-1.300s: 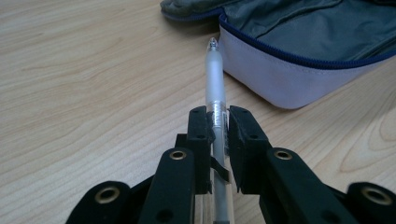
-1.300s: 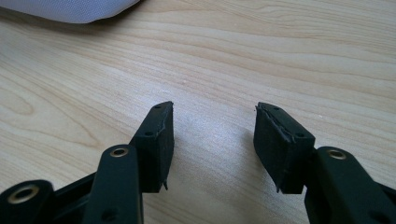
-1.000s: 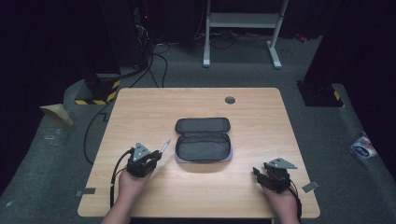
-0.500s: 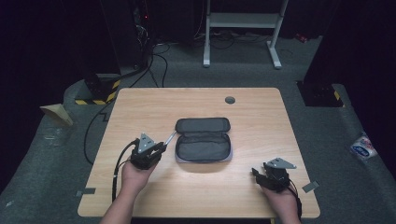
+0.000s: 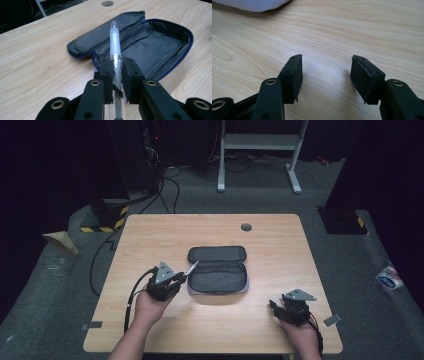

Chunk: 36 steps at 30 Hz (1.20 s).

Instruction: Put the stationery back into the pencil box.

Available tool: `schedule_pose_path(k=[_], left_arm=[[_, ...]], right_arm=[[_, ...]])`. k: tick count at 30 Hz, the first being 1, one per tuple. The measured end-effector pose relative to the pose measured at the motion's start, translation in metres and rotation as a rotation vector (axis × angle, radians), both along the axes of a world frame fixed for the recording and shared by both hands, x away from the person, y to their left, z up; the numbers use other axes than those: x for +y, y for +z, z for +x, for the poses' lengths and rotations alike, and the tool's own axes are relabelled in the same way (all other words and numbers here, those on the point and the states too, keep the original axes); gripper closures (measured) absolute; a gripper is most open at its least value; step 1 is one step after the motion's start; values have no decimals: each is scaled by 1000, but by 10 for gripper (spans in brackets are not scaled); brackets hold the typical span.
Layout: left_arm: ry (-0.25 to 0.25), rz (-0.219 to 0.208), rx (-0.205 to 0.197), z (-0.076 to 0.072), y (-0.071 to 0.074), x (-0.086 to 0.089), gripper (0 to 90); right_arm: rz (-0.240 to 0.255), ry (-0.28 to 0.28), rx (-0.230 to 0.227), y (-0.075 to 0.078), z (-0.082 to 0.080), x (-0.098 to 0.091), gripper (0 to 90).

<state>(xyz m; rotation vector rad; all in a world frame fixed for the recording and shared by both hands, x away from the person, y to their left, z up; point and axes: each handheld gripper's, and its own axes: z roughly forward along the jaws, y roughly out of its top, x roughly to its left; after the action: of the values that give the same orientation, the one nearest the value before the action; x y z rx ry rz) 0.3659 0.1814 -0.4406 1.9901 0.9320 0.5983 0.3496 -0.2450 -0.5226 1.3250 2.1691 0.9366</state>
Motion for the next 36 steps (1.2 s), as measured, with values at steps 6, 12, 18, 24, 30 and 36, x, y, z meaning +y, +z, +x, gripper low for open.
schedule_pose_path(k=[6, 12, 18, 24, 30, 36], left_arm=[[-8, -24, 5, 6, 1, -3, 791], [-28, -23, -10, 11, 6, -10, 792], [-55, -4, -13, 16, 10, -19, 792], [-72, -12, -9, 22, 12, -26, 792], [-88, -9, -8, 29, 14, -35, 792], [-121, 5, -16, 37, 16, -48, 791]], right_arm=[[0, -5, 0, 0, 0, 0, 427], [0, -7, 1, 0, 0, 0, 428], [0, -9, 1, 0, 0, 0, 428], [0, -10, 1, 0, 0, 0, 427], [0, -10, 1, 0, 0, 0, 428], [0, -11, 1, 0, -1, 0, 428]])
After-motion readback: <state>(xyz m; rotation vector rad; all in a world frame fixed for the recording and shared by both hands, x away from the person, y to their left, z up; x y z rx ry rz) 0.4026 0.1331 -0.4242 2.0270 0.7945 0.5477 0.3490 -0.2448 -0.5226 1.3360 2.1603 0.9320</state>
